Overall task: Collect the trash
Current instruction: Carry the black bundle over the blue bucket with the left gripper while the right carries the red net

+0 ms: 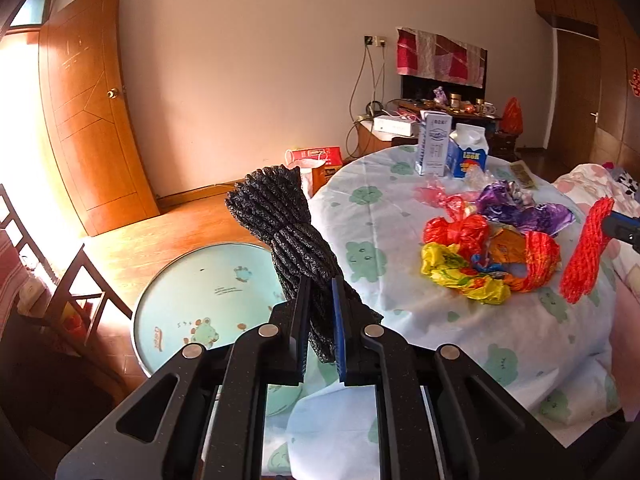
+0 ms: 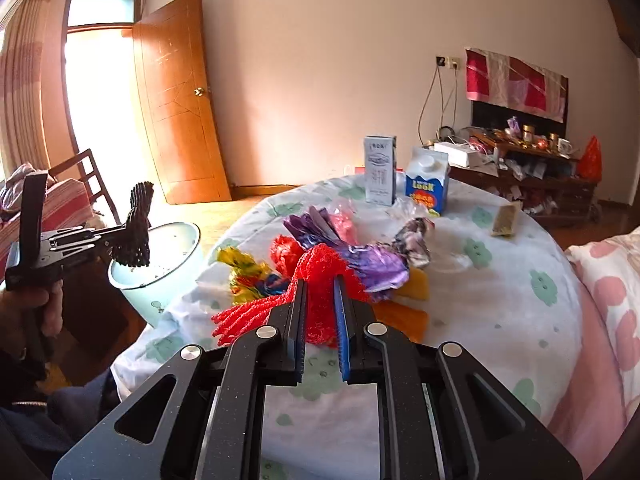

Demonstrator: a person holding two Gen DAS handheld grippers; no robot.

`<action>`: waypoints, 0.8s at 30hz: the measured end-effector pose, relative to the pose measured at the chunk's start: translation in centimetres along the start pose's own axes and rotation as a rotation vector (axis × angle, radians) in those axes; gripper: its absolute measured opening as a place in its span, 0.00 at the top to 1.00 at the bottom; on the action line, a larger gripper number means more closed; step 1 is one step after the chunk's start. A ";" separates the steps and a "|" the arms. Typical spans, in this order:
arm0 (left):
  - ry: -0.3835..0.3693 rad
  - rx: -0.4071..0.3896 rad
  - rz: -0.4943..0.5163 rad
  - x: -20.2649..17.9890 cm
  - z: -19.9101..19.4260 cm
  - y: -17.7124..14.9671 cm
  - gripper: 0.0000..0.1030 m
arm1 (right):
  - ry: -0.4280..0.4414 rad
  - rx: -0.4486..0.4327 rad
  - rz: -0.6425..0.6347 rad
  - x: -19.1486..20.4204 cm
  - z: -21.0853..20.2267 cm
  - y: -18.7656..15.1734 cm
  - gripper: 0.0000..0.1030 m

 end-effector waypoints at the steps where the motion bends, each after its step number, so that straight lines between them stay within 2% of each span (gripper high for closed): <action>1: 0.014 0.003 -0.005 0.5 0.2 -0.1 0.90 | 0.005 0.000 -0.007 0.6 0.5 0.4 0.87; 10: 0.138 0.050 -0.040 5.3 1.8 -1.8 0.90 | 0.066 0.002 -0.017 4.9 7.7 2.4 0.87; 24: 0.233 0.073 -0.066 9.7 2.3 -2.2 0.90 | 0.143 0.029 -0.091 11.4 15.3 4.8 0.87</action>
Point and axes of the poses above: each gripper's, at about its wrist camera, not at the fingertips, and z roughly the way its jaws point, x to its left, y to its top, the point moved 4 cm from there along z, roughly the way its jaws point, and after that the axes turned 8 degrees about -x, right-handed, at the moved point
